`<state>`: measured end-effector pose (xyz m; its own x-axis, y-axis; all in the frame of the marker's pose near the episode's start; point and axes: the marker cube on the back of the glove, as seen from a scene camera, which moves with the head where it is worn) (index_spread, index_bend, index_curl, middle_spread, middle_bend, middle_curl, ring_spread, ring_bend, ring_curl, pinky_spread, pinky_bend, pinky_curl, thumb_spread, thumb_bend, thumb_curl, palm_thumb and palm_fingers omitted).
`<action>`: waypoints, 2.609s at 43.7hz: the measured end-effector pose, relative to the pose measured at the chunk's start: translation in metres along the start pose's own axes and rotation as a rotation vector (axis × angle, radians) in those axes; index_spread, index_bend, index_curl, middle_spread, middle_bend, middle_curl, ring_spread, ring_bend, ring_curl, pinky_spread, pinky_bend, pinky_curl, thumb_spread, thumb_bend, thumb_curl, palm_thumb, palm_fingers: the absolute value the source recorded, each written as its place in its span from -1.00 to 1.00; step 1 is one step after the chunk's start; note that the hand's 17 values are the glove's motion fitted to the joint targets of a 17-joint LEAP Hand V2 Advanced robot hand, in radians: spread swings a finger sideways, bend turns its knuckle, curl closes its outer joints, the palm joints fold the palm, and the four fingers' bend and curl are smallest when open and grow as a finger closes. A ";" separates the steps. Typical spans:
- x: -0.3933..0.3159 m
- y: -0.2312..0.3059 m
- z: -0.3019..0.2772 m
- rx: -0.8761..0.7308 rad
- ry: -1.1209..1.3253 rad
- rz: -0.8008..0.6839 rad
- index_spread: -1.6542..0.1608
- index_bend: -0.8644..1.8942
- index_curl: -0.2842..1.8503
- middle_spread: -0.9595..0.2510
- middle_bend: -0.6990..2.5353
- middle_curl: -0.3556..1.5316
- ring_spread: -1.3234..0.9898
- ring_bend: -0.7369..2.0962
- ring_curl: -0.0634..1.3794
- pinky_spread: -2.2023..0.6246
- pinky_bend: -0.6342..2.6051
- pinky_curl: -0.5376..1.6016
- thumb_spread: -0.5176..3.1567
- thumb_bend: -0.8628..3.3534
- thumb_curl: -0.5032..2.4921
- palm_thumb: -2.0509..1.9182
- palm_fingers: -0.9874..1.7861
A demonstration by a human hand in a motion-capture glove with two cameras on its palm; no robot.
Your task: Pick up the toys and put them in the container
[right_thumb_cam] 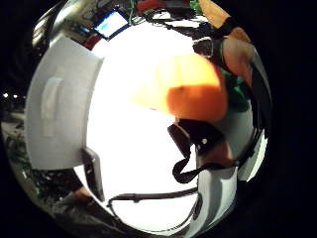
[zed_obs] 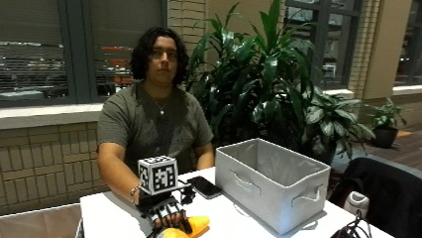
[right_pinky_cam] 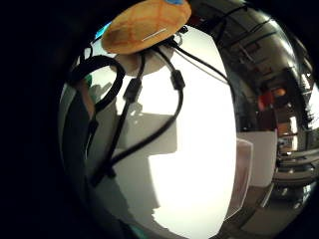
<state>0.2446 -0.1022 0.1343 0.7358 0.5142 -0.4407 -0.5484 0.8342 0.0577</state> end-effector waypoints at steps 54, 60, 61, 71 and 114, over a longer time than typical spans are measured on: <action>0.004 -0.084 -0.067 -0.073 0.052 0.183 0.41 0.09 -0.40 -0.03 -0.15 0.23 -0.23 0.20 0.08 0.38 0.09 0.06 -0.08 -0.60 -0.51 0.02 -0.43; 0.020 -0.096 -0.022 -0.122 0.066 0.324 0.42 -0.02 -0.43 0.19 -0.31 0.11 -0.10 -0.01 -0.07 0.46 0.10 0.02 -0.13 -0.61 -0.50 0.02 -0.50; 0.023 -0.098 -0.018 -0.126 0.075 0.343 0.42 -0.04 -0.43 0.22 -0.32 0.09 -0.09 -0.04 -0.09 0.47 0.10 0.01 -0.14 -0.61 -0.50 0.02 -0.49; 0.056 -0.102 0.000 0.071 -0.051 0.458 0.44 -0.21 -0.47 0.37 -0.42 -0.01 -0.01 -0.09 -0.18 0.51 0.11 -0.03 -0.08 -0.59 -0.50 0.04 -0.28; -0.253 -0.004 -0.236 0.204 -0.412 -0.625 0.40 -0.13 -0.27 0.16 -0.41 0.12 -0.09 -0.01 -0.22 0.42 0.04 -0.09 -0.07 -0.64 -0.43 -0.03 -0.20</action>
<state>-0.0332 -0.2831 0.0341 0.9947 -0.0648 -0.0792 0.0718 0.9934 0.0894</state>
